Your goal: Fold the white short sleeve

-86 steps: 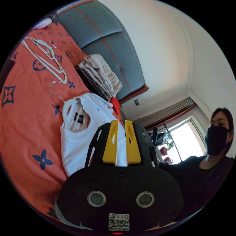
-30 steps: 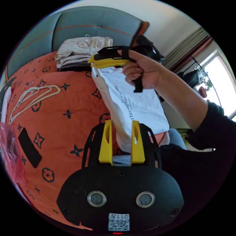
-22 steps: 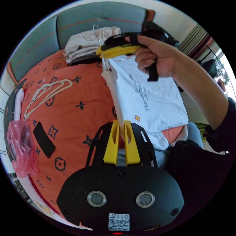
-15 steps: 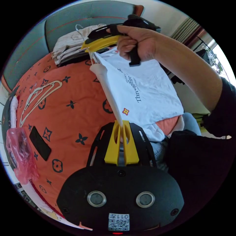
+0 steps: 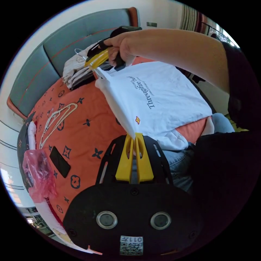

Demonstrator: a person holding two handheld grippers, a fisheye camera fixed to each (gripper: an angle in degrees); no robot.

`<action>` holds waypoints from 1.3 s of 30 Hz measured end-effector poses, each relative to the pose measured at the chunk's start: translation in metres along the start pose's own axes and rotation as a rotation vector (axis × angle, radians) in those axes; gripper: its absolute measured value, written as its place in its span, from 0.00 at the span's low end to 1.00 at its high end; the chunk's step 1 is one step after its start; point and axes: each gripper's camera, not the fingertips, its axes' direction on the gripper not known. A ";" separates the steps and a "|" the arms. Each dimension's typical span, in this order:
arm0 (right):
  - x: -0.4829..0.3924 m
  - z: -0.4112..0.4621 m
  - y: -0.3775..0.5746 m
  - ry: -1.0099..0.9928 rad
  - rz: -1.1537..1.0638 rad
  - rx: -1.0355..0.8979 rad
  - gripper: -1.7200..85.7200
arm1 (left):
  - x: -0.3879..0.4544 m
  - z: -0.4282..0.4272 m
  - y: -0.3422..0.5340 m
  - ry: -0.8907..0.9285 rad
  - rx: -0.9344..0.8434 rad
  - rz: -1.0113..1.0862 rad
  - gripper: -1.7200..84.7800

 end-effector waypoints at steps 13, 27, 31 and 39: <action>-0.047 0.017 0.094 0.404 -0.454 -0.285 0.11 | 0.076 0.049 0.021 -0.144 0.086 0.112 0.03; -0.028 0.018 0.105 0.931 -0.478 -0.395 0.05 | 0.209 0.114 0.000 -0.350 0.067 0.523 0.03; 0.021 -0.013 0.099 0.859 -0.250 -0.336 0.05 | 0.220 0.137 -0.011 -0.297 0.044 0.534 0.03; 0.120 -0.048 0.114 0.339 0.094 -0.250 0.04 | 0.192 0.164 -0.004 -0.259 -0.004 0.472 0.03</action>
